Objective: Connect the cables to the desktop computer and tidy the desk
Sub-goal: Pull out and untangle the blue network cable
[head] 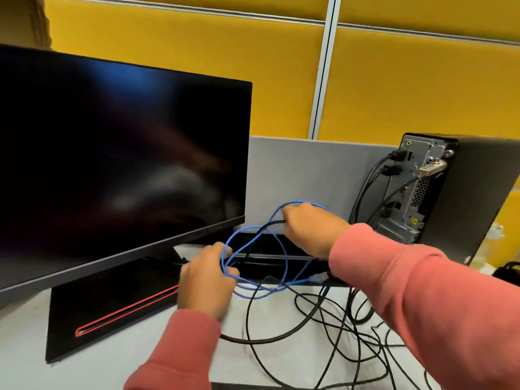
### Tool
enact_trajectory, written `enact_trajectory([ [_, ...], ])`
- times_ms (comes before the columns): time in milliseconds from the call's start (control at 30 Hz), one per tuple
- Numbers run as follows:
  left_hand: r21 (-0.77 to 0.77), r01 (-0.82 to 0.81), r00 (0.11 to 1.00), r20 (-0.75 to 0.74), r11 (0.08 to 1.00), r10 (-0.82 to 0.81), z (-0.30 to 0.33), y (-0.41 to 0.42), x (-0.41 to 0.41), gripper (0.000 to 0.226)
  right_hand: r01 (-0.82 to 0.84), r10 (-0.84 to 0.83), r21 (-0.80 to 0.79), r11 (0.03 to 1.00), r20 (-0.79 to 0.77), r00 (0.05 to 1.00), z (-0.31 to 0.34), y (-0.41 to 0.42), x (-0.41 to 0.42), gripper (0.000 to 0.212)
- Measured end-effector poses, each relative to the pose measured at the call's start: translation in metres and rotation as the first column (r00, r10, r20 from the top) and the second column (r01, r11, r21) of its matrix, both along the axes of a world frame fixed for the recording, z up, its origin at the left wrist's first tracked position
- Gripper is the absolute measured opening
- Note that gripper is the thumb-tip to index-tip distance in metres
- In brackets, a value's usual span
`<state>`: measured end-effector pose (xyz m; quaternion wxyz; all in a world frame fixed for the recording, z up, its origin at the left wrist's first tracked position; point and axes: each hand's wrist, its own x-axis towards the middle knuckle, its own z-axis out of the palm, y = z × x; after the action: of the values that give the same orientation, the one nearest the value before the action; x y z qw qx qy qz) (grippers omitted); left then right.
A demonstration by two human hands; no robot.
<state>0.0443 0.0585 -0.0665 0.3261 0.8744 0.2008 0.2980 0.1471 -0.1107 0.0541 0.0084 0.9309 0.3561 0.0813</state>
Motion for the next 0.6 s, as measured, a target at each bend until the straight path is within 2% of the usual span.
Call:
enact_trajectory([
  [67,-0.023,-0.046,0.998,0.051,0.999,0.048,0.010,0.015,-0.006,0.045,-0.025,0.024,-0.002,1.000,-0.102,0.995,0.013,-0.003,0.000,0.014],
  [133,-0.022,-0.065,0.989,0.133,0.998,0.067,0.019,0.028,-0.014,0.047,-0.064,0.062,-0.002,0.998,-0.194,0.979,0.027,-0.011,-0.004,0.014],
  [167,0.015,-0.070,0.984,0.163,0.997,0.066,0.022,0.034,-0.018,0.043,-0.079,0.078,-0.001,0.997,-0.150,0.986,0.034,-0.015,-0.007,0.013],
  [267,0.111,-0.090,0.986,0.147,0.990,0.073,0.028,0.045,-0.025,0.029,-0.081,0.095,-0.064,0.995,0.256,0.962,0.041,-0.022,-0.010,0.011],
  [333,0.116,-0.062,0.990,0.131,0.991,0.046,0.031,0.051,-0.027,0.026,-0.062,0.085,-0.072,0.995,0.380,0.921,0.038,-0.024,-0.007,0.012],
  [467,-0.005,0.155,0.964,0.217,0.988,-0.151,0.033,0.051,-0.025,0.019,0.055,-0.039,-0.029,0.998,0.392,0.919,0.027,-0.023,0.003,0.015],
  [600,-0.276,0.291,0.923,0.334,0.916,-0.193,0.030,0.048,-0.019,0.016,0.104,-0.120,0.073,0.992,0.269,0.956,0.018,-0.014,0.007,0.021],
])
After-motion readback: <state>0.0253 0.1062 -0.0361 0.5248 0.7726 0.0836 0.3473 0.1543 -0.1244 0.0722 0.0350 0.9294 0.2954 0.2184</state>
